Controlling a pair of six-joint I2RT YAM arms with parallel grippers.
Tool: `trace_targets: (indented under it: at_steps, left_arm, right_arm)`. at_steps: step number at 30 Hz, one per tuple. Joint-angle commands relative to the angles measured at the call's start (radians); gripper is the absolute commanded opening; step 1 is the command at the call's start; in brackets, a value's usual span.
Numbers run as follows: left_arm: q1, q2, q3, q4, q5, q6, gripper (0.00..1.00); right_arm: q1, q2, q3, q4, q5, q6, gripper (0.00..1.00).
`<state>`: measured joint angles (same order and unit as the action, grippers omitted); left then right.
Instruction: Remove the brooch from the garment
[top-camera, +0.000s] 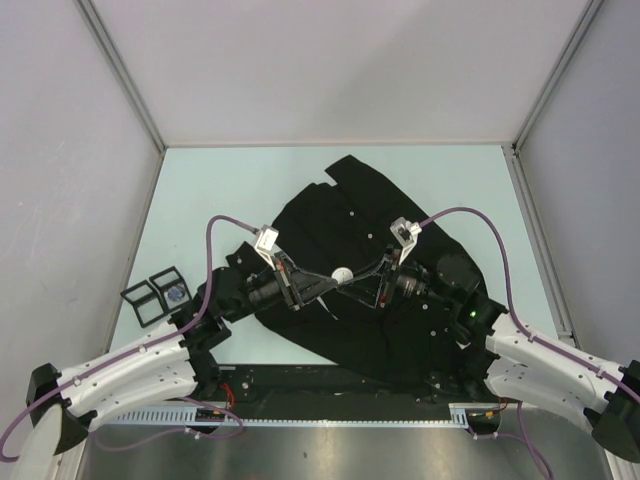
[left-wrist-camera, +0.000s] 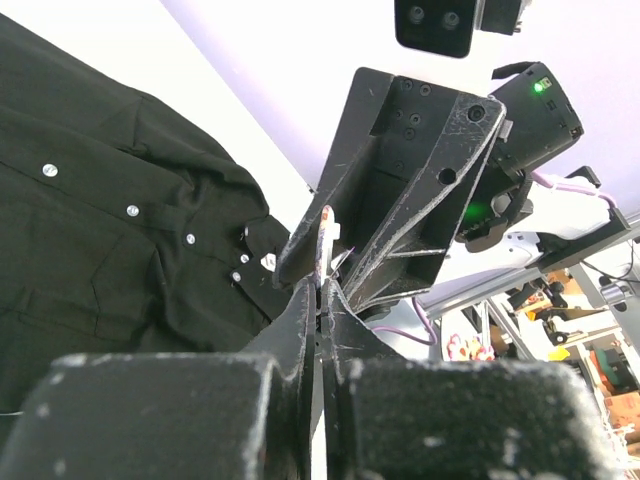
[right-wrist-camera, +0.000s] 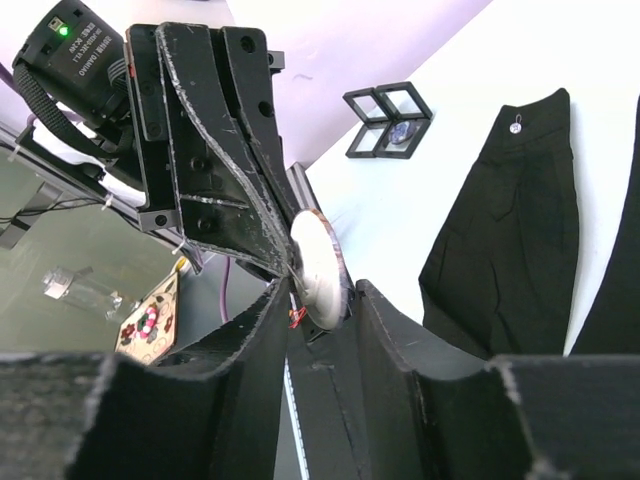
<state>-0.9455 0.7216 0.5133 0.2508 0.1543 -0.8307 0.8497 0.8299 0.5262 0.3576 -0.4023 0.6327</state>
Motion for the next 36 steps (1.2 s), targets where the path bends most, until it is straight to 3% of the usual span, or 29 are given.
trace_targets:
  at_steps: [1, 11, 19, 36]
  left_arm:
    - [0.007, 0.005, -0.004, 0.068, 0.037, -0.005, 0.00]
    - [0.007, 0.021, 0.016, 0.064, 0.106, 0.116, 0.00]
    - [0.004, 0.021, 0.042, 0.027, 0.149, 0.226, 0.00]
    - [-0.042, -0.007, 0.040, -0.018, -0.060, 0.185, 0.00]
  right_arm:
    - [0.006, -0.012, 0.035, 0.032, 0.031, -0.005, 0.35]
    - [0.006, -0.011, 0.035, 0.009, -0.013, 0.015, 0.20]
    - [0.003, -0.009, 0.035, 0.018, 0.010, 0.062, 0.14]
    - [0.029, 0.006, -0.002, -0.049, 0.394, 0.274, 0.17]
